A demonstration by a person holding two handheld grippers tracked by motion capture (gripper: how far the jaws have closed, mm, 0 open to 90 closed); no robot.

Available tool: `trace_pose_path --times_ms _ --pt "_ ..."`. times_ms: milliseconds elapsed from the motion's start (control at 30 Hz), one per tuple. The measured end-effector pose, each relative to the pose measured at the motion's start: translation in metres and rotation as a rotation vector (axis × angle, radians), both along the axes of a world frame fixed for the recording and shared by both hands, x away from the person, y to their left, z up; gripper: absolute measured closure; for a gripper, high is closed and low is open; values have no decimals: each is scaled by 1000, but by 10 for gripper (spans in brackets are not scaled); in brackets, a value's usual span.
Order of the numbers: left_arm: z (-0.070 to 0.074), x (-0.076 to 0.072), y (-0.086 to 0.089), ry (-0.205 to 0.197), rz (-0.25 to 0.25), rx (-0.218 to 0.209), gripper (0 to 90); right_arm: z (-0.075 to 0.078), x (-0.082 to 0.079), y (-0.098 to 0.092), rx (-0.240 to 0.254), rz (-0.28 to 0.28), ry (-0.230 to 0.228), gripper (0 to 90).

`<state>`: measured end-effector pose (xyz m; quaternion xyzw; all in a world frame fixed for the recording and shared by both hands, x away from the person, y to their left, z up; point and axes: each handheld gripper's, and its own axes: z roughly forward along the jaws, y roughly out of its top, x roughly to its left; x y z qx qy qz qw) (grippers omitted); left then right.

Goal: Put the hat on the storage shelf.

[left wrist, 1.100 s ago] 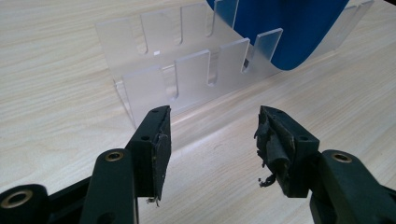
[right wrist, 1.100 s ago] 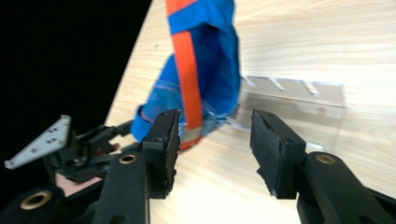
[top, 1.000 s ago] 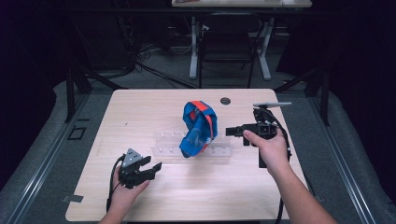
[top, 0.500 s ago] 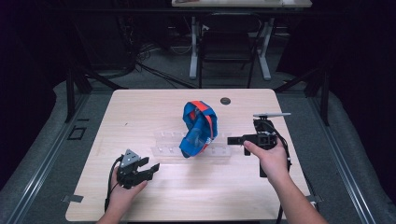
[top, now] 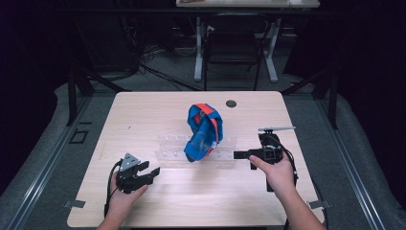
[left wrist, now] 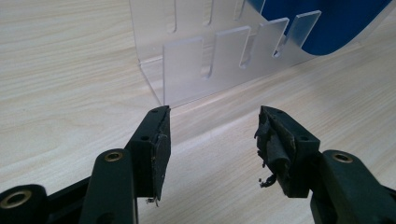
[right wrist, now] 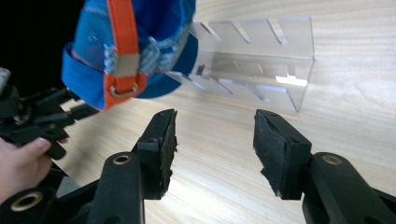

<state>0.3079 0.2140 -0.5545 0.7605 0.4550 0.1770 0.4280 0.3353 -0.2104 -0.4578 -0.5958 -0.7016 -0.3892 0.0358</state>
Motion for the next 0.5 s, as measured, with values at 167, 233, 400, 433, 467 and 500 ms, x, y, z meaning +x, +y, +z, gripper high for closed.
trace_pose_path --times_ms 167,233,400,433,467,500 --pt "0 -1 1 -3 3 7 453 -12 -11 -5 -5 -3 -3 483" --pt "0 0 1 3 -3 8 453 -19 -15 -8 -11 -9 -3 483" --pt "-1 0 1 3 -1 9 453 -35 -23 -15 -34 -30 -4 483" --pt "-1 -1 0 4 0 8 452 -37 -24 -16 -40 -39 -4 483" --pt "-1 -1 0 4 1 9 452 -39 -25 -17 -35 -39 -8 483" --pt "-2 -1 0 6 1 9 452 -42 -26 -19 -22 -45 -7 482"
